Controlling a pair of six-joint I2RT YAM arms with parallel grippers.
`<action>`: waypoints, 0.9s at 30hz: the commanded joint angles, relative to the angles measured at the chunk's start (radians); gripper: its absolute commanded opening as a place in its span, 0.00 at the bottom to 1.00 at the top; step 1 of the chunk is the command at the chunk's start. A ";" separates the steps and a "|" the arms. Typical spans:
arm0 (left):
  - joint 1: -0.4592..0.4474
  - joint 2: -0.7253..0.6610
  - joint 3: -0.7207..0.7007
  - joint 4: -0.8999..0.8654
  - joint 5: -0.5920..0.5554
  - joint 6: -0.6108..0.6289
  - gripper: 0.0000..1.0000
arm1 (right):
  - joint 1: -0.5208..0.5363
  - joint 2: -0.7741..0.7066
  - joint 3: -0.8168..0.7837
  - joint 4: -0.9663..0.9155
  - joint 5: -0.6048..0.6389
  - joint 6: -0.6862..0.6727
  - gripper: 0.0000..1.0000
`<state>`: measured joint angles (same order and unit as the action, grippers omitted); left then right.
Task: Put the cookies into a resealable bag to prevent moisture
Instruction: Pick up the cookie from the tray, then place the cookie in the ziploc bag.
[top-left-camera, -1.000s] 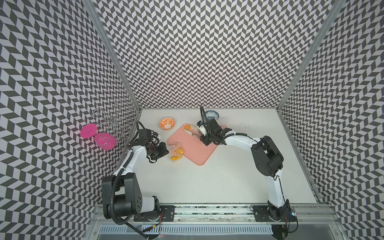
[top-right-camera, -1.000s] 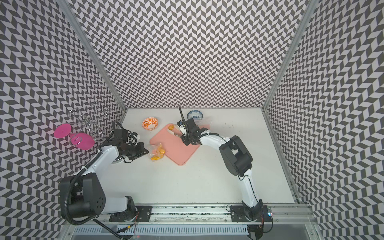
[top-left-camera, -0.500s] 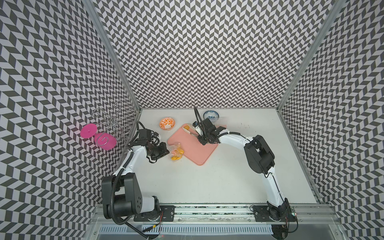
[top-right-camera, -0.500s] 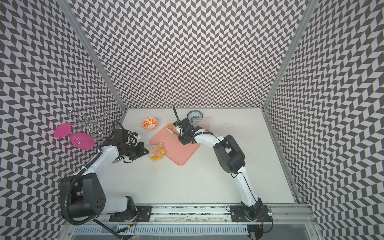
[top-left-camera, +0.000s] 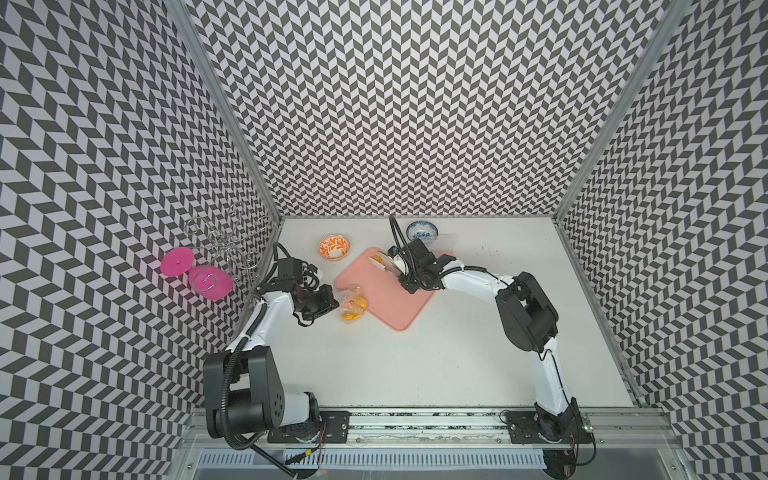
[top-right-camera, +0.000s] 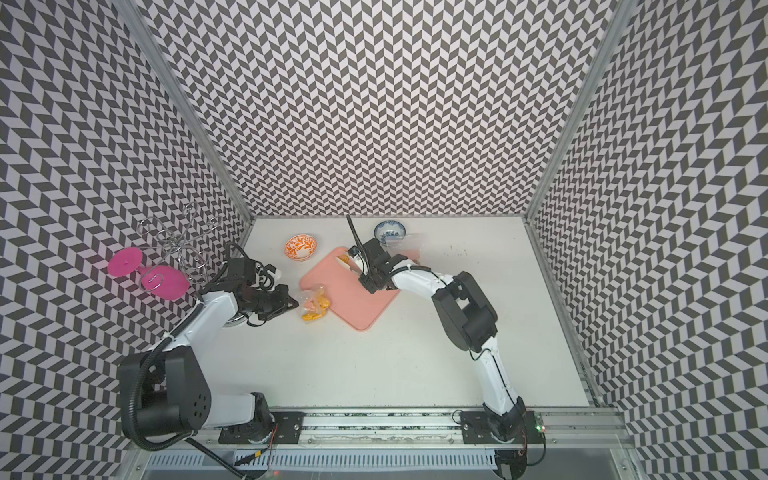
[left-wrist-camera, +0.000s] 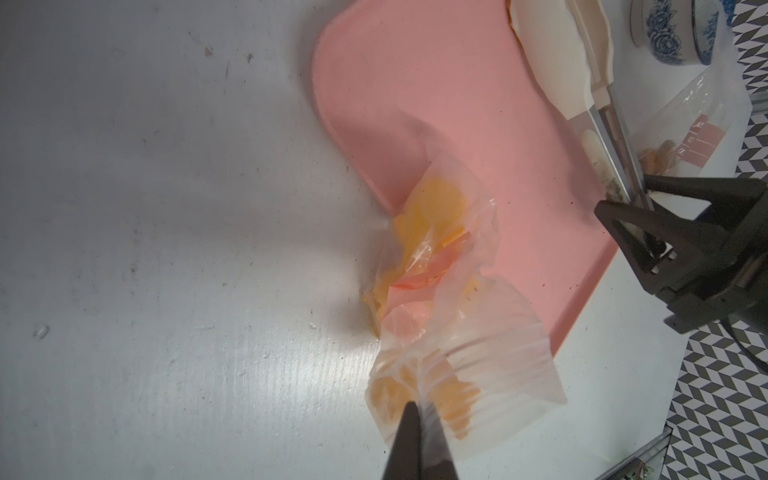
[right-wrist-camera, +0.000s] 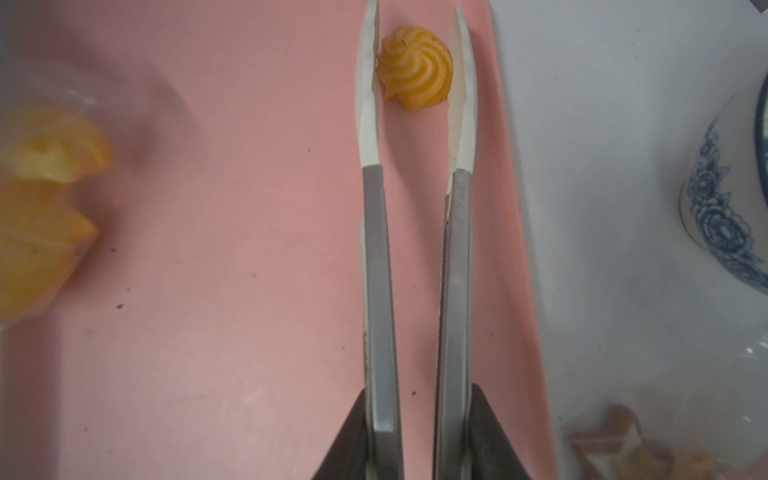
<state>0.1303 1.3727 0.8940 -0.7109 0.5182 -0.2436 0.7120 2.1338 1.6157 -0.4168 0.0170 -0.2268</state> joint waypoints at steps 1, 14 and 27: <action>-0.007 -0.002 0.023 -0.002 0.014 0.015 0.00 | 0.006 -0.127 -0.069 0.065 -0.039 0.004 0.28; -0.006 0.023 0.056 -0.011 0.019 0.015 0.00 | 0.010 -0.547 -0.521 0.315 -0.508 0.290 0.28; -0.007 0.012 0.101 -0.052 0.059 0.002 0.00 | 0.092 -0.557 -0.633 0.447 -0.625 0.413 0.28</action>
<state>0.1284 1.3941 0.9607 -0.7437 0.5518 -0.2417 0.8043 1.5497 0.9653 -0.0937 -0.5838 0.1600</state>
